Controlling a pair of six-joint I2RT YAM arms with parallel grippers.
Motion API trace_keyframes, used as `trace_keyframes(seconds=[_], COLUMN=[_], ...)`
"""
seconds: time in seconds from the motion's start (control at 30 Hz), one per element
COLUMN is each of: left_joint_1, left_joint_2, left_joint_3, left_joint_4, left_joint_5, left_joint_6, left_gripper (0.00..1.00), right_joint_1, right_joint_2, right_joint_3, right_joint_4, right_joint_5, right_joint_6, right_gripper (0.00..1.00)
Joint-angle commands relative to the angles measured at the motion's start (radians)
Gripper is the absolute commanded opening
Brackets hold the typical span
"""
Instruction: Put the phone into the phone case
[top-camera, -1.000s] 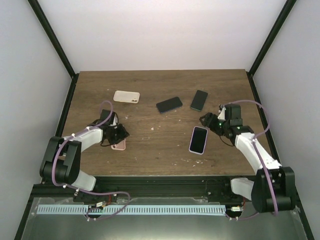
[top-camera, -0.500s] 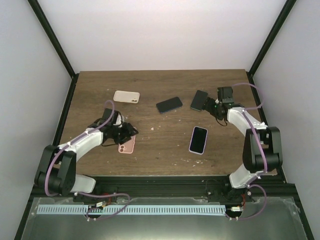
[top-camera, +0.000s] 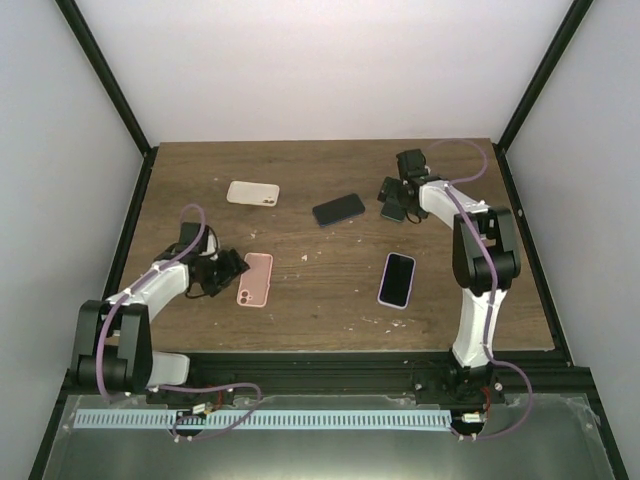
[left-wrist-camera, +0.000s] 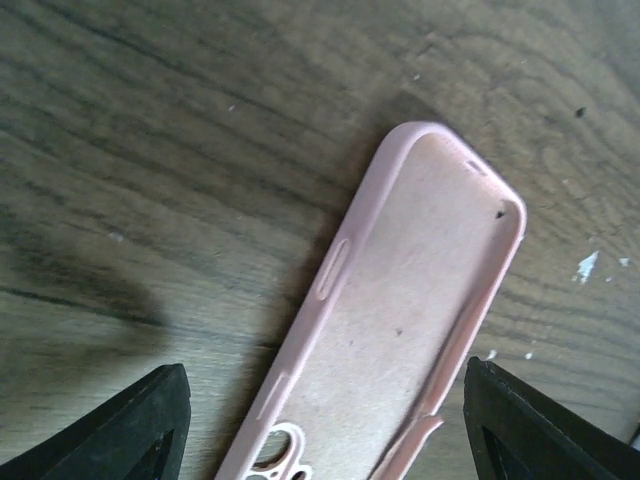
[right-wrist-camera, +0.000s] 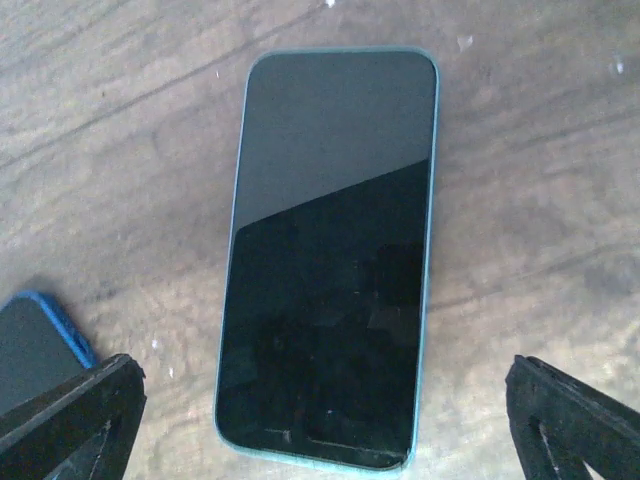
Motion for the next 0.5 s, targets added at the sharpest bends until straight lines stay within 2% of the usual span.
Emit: trace_keyframes(seconds=[0.0, 0.23, 0.47], left_joint_1=[0.005, 0.005, 0.004], left_joint_2=[0.011, 0.023, 0.048], left_joint_3=[-0.029, -0.058, -0.08], left_joint_4=[0.016, 0.039, 0.058], left_joint_5=[-0.029, -0.028, 0.057], left_joint_6=[0.029, 0.042, 0.039], left_gripper=[0.76, 0.73, 0.72], right_joint_1=[0.021, 0.038, 0.037], right_joint_2=[0.071, 0.218, 0.278], right_joint_3=[0.118, 0.264, 0.312], right_joint_4=[-0.048, -0.17, -0.159], right_joint_5=[0.087, 0.202, 0.164], right_joint_6=[-0.038, -0.077, -0.081], right_gripper=[1.0, 0.99, 0.98])
